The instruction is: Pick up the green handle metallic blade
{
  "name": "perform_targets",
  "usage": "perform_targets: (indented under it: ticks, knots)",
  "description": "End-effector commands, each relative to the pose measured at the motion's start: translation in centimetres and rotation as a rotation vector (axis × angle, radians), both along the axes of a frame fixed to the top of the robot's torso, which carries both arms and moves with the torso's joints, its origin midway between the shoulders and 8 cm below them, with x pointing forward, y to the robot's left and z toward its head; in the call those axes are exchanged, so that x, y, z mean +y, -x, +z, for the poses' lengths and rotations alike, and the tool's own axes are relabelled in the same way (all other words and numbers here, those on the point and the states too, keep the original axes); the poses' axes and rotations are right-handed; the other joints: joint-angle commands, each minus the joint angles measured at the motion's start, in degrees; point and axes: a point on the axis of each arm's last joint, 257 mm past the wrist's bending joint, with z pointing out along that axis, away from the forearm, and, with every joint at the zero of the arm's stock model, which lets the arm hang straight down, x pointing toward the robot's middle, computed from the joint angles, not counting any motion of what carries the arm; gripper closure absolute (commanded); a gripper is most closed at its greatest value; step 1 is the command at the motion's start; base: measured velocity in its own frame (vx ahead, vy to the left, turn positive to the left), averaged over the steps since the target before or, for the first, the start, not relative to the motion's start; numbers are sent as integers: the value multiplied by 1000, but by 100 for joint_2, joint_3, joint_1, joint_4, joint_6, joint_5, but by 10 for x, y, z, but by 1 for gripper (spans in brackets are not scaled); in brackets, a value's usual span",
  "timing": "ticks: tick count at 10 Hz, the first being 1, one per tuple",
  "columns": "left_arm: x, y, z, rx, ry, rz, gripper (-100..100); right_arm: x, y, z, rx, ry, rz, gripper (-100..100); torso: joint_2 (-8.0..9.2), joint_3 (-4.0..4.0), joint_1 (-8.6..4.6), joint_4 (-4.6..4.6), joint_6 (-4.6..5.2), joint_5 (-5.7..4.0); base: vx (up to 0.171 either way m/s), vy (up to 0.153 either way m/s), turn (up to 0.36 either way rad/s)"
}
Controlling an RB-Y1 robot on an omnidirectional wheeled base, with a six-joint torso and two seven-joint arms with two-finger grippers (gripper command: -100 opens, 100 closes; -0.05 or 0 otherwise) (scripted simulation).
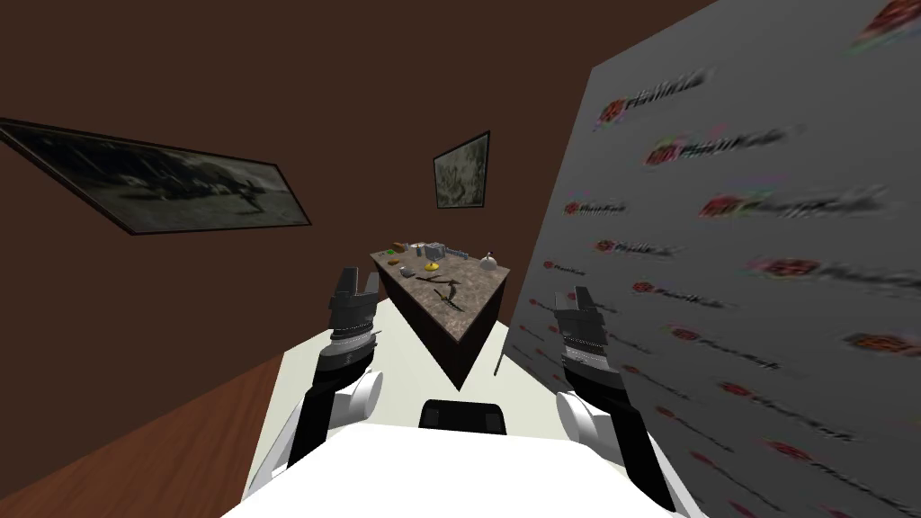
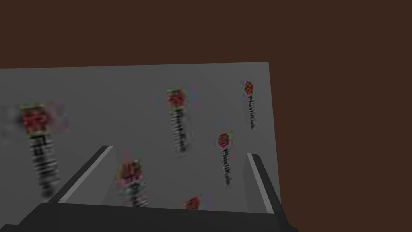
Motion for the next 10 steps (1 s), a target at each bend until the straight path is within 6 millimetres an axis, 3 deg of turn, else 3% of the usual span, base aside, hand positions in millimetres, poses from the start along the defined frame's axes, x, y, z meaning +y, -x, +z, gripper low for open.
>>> perform_targets:
  ticks: [1,10]
  knots:
    - [-7,-3,-1,7,-16,-40,-100,0,0,0,0,0,0,0,0,0,0,0,0,0,-25,6,-51]
    - [-39,-26,-28,100,12,-323,-100,0,0,0,0,0,0,0,35,20,4,8,2,1,-75,10,-93]
